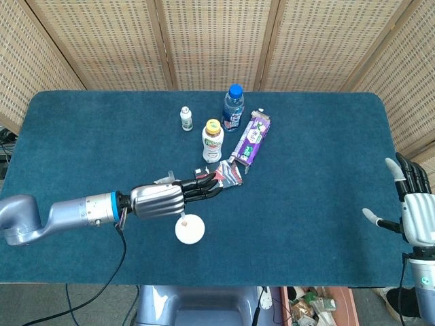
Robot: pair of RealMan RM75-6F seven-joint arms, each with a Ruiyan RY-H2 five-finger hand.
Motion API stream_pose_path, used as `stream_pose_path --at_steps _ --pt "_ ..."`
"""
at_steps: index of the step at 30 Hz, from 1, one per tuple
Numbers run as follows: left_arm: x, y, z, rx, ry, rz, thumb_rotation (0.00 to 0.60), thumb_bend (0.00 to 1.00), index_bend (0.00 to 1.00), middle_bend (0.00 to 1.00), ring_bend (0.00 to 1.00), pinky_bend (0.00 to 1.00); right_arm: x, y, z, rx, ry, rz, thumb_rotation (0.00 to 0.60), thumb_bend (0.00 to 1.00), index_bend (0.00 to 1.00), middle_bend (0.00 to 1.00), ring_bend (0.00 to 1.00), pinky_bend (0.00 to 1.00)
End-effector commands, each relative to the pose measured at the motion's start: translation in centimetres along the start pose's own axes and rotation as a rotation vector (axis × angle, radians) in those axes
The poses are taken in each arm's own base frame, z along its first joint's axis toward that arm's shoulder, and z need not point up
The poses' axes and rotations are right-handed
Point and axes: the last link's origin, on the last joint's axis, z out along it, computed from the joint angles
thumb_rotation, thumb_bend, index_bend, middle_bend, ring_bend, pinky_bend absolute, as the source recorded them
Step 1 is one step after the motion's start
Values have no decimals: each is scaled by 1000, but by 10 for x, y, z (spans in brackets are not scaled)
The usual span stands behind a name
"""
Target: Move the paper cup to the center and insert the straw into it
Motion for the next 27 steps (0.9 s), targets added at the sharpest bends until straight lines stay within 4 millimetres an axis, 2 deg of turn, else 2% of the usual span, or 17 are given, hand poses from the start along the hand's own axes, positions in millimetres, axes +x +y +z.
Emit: stream_pose_path --at_steps 1,27 --pt "1 1 3 -6 1 2 600 367 612 0 0 0 0 1 0 0 1 1 600 0 0 0 0 0" --pt "1 15 11 -64 -2 36 600 367 612 0 0 0 3 2 0 -5 8 4 600 0 0 0 0 0"
